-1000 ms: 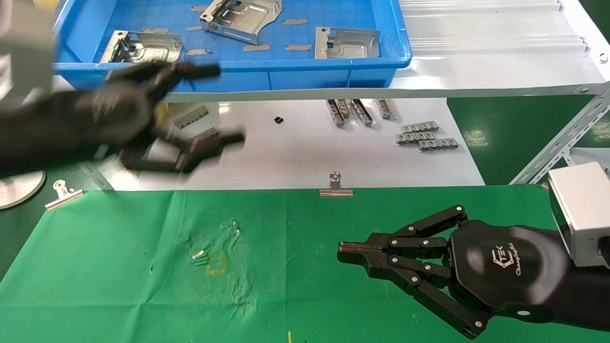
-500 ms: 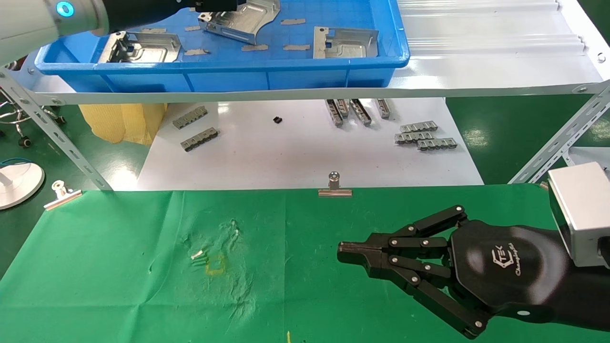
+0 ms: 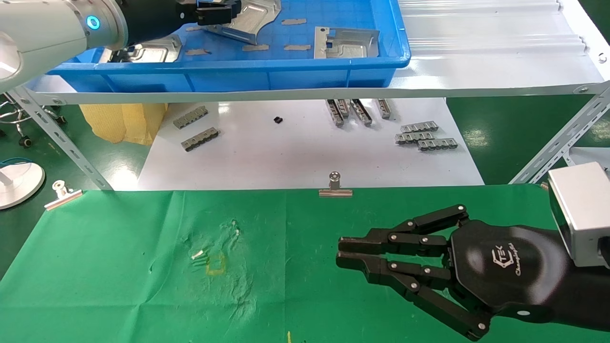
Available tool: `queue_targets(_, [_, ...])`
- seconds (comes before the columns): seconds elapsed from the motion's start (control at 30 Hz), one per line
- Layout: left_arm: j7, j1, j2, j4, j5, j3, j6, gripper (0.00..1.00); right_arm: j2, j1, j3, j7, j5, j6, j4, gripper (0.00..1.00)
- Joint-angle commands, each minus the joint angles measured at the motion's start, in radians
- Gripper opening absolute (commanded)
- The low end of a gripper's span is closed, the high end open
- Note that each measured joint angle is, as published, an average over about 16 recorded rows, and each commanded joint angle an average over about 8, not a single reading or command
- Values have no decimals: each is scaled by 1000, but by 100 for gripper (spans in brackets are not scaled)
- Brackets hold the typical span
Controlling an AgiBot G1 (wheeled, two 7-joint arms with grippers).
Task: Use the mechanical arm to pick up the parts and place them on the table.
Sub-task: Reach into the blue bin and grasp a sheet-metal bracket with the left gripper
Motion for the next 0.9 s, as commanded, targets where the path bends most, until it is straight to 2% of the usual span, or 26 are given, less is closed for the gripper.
queue_targets(0.03, [-5,-3,7,12,1,1,-12,0,0,0,0,0,0,0,0,100])
queue_targets(0.9, [-43,10,28,-7,35,26,-47,0,0,0,0,0,0,0,0,100])
